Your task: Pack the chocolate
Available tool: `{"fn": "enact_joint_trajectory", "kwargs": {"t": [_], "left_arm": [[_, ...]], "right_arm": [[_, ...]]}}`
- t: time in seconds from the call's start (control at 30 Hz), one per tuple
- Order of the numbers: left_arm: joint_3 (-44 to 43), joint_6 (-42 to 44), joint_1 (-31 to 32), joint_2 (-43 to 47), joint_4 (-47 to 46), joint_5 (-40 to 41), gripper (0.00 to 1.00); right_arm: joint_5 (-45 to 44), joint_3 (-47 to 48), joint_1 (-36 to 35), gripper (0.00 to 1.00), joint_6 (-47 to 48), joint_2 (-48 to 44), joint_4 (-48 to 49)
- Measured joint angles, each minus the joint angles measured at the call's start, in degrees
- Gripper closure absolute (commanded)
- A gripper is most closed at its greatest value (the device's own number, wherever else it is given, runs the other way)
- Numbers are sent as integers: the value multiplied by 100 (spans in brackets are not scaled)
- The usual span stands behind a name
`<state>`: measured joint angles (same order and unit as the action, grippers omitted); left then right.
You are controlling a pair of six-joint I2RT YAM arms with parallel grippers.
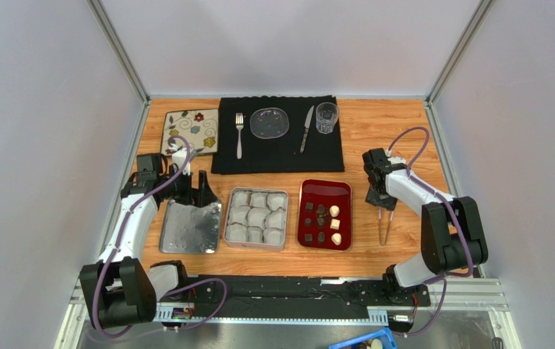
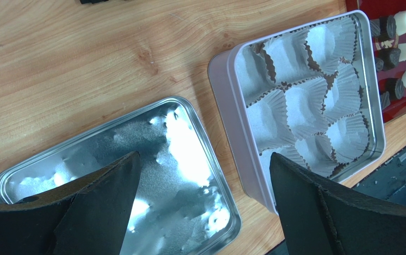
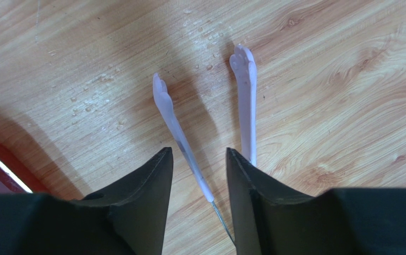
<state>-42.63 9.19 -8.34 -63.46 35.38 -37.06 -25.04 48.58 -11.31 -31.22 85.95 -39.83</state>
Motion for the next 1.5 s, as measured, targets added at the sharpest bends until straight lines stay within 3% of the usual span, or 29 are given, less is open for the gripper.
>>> {"fn": "enact_joint_trajectory", "kwargs": {"t": [0.03,0.2,0.33,0.57,0.8,1.0,1.13,1.27,1.5], "left_arm": [[-2,2,0,4,0,0,1],[-17,4,0,7,0,-17,1],[-28,13,0,33,0,-35,1],[-98,42,0,138,57,-232,1],[-214,278,0,295,238,-1174,1],[-295,638,0,575,468,-2756,1],[-308,608,0,859,330,-3681,1],[-306,-55,0,1056,-393,-4269,1],[-286,-911,247,1169,-1394,-4581,3]], "right_arm": [[7,28,26,69,28,46,-20],[144,184,92,82,173,411,-81],[240,227,96,100,267,518,-109],[520,199,61,100,365,105,-118],[929,306,-448,100,859,-1851,-122],[2990,527,-1305,100,1497,-3141,387],[4312,901,-2118,100,1738,-3016,612],[5324,1182,-3003,100,1886,-2529,767],[5941,1526,-4059,100,2068,-1657,780]]}}
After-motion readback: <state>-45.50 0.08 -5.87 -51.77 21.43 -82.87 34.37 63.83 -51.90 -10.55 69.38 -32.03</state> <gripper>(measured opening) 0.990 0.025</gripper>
